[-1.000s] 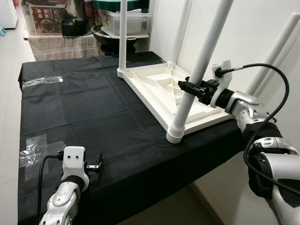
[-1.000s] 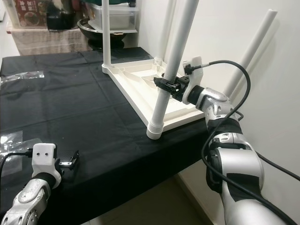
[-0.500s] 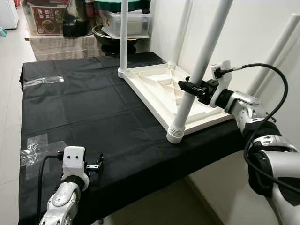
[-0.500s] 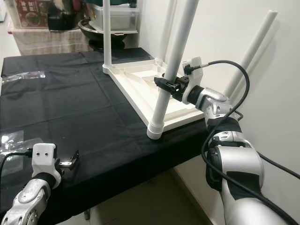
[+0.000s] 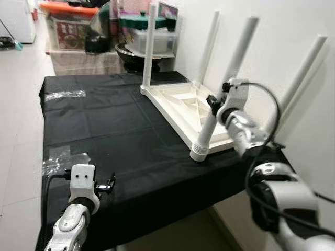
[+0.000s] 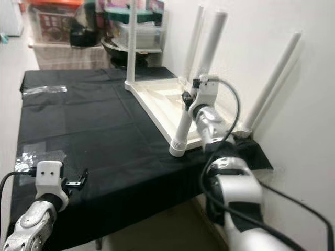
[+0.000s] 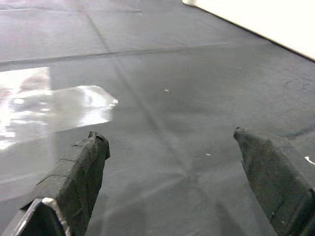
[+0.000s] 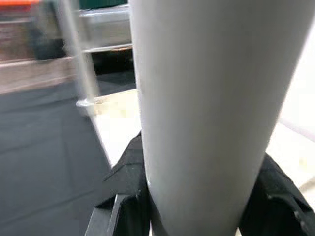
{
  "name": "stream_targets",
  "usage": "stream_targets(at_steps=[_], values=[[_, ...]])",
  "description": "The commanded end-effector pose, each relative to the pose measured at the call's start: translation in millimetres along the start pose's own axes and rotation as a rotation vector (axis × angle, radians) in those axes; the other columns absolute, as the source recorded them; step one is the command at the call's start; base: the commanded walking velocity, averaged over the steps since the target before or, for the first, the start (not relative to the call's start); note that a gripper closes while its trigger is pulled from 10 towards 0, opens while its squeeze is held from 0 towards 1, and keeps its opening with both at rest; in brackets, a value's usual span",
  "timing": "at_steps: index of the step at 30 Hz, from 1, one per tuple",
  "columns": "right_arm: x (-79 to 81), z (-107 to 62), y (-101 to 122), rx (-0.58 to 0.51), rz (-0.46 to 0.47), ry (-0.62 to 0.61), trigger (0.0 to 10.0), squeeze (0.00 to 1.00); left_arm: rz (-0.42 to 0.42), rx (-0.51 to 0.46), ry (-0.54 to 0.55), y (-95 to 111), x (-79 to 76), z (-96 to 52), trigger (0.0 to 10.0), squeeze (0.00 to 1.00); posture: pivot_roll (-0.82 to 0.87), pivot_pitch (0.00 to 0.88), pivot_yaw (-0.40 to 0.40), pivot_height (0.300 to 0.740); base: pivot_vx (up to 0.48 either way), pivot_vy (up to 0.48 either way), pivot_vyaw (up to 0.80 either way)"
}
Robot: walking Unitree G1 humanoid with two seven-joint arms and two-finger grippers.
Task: Building children table
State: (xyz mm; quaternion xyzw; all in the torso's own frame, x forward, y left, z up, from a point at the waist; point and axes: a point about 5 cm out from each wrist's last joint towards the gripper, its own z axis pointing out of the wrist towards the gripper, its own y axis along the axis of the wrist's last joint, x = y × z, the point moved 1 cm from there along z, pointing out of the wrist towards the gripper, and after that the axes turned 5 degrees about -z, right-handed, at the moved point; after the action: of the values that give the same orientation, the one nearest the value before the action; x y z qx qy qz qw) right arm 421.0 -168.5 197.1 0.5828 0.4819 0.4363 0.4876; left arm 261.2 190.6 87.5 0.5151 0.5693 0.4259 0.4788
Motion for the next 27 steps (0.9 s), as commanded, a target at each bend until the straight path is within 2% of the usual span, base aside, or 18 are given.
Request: stream_targets(at_steps=[1,5,10,21,22,24,25,27], values=[[-5.6,-5.4,-49.9,0.202,0.003,-0.067,0.0,0.0,-0.001,0.012,-0.011,-3.7,-3.7,1.7,10.0,0.0,0.07,0.0,-0.131,0.74,0.0,0.0,0.0],[17.0,-8.2,-52.2,0.219,0.05,-0.128,0.0,0.0,-0.001,0.01,-0.012,-3.8,-4.3,2.2,10.0,0.0,0.08,0.0,-0.145,0.74,0.0,0.0,0.0],[29.5,-10.5,-49.8,0.236,0.061,-0.175,0.0,0.0,-0.004,0.007,-0.009,-4.1,-5.3,2.0,10.0,0.0,0.08,0.0,-0.154,0.74,0.0,0.0,0.0],[32.9,-12.9,-45.0,0.245,0.062,-0.205,0.0,0.0,-0.006,0.012,-0.003,-6.9,-4.3,-1.1,10.0,0.0,0.08,0.0,-0.151,0.74,0.0,0.0,0.0],[34.1,-13.0,-45.3,0.248,0.068,-0.2,1.5,0.0,-0.006,0.013,-0.004,-7.0,-4.3,-1.2,10.0,0.0,0.08,0.0,-0.149,0.74,0.0,0.0,0.0],[34.8,-13.0,-45.4,0.25,0.072,-0.195,1.5,0.0,-0.005,0.013,-0.005,-7.1,-4.2,-1.3,10.0,0.0,0.08,0.0,-0.149,0.74,0.0,0.0,0.0],[36.0,-13.1,-44.8,0.249,0.074,-0.188,10.0,0.0,-0.004,0.014,-0.006,-6.9,-4.1,-1.1,10.0,0.0,0.08,0.0,-0.143,0.74,0.0,0.0,0.0],[36.5,-13.1,-44.1,0.247,0.072,-0.183,10.0,0.0,-0.003,0.014,-0.007,-6.7,-4.1,-1.0,10.0,0.0,0.08,0.0,-0.143,0.74,0.0,0.0,0.0]])
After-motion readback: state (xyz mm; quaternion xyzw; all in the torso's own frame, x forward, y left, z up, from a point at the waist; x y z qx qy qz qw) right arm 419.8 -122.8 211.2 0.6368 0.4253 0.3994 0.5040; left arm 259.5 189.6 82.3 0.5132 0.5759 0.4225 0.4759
